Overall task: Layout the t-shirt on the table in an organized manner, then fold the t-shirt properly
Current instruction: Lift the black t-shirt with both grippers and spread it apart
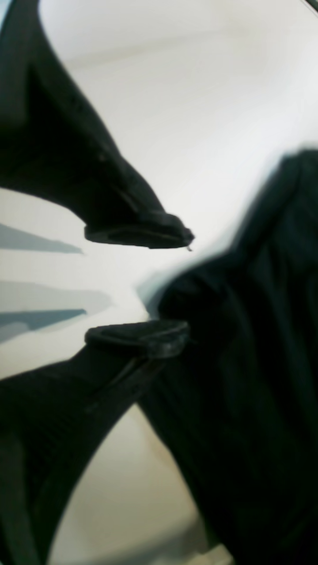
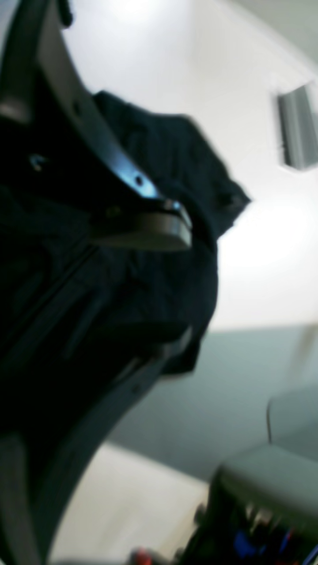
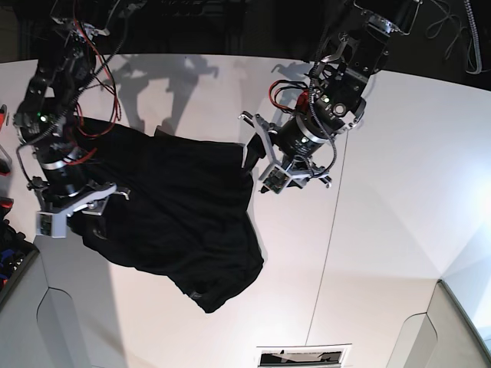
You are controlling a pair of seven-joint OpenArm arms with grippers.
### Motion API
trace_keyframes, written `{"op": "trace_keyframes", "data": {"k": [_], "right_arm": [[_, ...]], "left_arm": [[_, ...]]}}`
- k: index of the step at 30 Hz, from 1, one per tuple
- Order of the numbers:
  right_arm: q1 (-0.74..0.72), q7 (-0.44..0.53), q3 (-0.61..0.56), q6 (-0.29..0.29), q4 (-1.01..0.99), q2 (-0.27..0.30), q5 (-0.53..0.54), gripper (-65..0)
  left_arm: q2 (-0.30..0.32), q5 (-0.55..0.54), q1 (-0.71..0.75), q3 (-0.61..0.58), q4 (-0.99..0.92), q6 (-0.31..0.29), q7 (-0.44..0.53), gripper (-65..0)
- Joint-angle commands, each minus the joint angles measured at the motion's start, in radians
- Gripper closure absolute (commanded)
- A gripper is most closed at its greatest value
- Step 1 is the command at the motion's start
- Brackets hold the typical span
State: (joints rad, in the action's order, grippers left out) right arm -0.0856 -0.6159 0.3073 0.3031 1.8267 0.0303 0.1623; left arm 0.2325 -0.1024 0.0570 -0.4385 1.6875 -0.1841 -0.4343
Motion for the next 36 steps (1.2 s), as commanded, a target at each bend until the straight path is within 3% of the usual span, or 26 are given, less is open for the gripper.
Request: {"op": "trace_keyframes", "data": {"k": [1, 3, 7, 13, 18, 21, 23, 27, 36], "right_arm": [[-0.029, 0.041, -0.026, -0.009, -0.03, 0.007, -0.036, -27.0], [-0.057, 0.089, -0.08, -0.013, -0.135, 0.016, -0.106, -27.0], [-0.102, 0.137, -0.164, -0.021, -0.325, 0.053, -0.142, -27.0], [-0.114, 0.216, -0.188, -0.114, -0.502, 0.087, -0.21, -27.0], [-0.111, 0.216, -0.188, -0.124, -0.554, 0.114, -0.211, -26.9], [-0.108, 0.217, -0.188, -0.124, -0.552, 0.125, -0.211, -26.7], [-0.109, 0.225, -0.188, -0.124, -0.549, 0.124, -0.211, -22.5], [-0.108, 0.227, -0.188, -0.124, -0.528, 0.124, -0.208, 0.0], [-0.108, 0.173, -0.18, -0.124, -0.373, 0.125, -0.208, 0.0]], "left_arm": [[-0.018, 0.02, -0.019, -0.017, -0.013, 0.004, 0.019, -29.7], [-0.049, 0.062, -0.04, -0.048, -0.08, 0.005, 0.023, -29.7], [-0.087, 0.108, -0.066, -0.074, -0.174, 0.047, 0.047, -29.7], [-0.088, 0.122, -0.068, -0.074, -0.18, 0.086, 0.048, -29.7], [-0.085, 0.172, -0.065, -0.074, -0.18, 0.195, 0.022, -29.7], [-0.077, 0.209, -0.051, -0.074, -0.179, 0.203, 0.021, -29.7], [-0.067, 0.208, -0.045, -0.074, -0.179, 0.202, 0.019, -29.7], [-0.064, 0.208, -0.035, -0.072, -0.179, 0.203, 0.003, -29.7], [0.004, 0.208, -0.032, -0.072, -0.179, 0.203, -0.015, -29.7]]}}
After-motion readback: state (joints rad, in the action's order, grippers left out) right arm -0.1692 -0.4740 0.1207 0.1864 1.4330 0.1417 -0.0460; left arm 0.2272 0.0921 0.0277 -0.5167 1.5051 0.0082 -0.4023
